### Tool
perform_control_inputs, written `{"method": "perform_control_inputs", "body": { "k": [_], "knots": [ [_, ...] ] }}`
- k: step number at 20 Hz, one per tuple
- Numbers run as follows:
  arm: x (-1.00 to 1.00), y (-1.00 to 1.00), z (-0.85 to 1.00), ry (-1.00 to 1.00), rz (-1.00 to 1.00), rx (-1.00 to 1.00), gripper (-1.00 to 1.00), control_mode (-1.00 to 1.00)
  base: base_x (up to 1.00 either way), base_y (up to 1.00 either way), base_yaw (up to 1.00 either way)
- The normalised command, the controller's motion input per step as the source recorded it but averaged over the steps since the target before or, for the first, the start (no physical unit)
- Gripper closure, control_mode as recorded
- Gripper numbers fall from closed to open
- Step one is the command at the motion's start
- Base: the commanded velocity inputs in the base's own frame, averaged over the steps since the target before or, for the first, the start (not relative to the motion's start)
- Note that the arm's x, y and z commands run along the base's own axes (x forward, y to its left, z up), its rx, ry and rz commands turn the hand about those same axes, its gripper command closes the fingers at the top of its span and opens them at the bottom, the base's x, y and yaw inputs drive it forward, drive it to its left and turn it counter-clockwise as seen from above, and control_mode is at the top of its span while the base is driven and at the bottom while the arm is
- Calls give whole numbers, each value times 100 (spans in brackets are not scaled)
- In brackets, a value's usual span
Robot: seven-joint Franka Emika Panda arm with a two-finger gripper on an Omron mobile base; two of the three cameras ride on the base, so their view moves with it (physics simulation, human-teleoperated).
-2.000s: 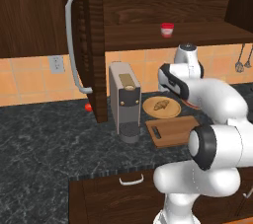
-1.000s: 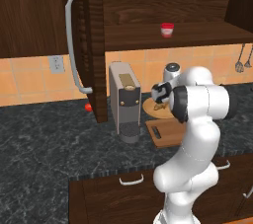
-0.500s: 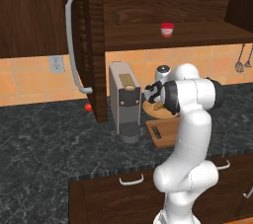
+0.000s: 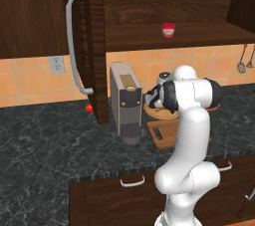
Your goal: From the different types of pastries on the counter, select a croissant and place it on the cutting board. Then retrieve a jar of jam from the cabinet and place it alongside the croissant on the cutting board.
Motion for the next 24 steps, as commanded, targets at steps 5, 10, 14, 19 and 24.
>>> {"method": "perform_control_inputs", "body": {
  "k": [5, 10, 14, 19, 24],
  "knots": [
    [1, 0, -41, -3, -7, 0, -100, -100, 0, 0, 0],
    [3, 0, -25, -1, -6, 0, 100, -100, 0, 0, 0],
    [-39, 0, 22, -3, -5, 1, 100, -100, 0, 0, 0],
    [-86, 0, 45, -10, 0, 3, 100, -100, 0, 0, 0],
    [-100, -1, 25, -7, 2, 0, 100, -100, 0, 0, 0]
  ]
}}
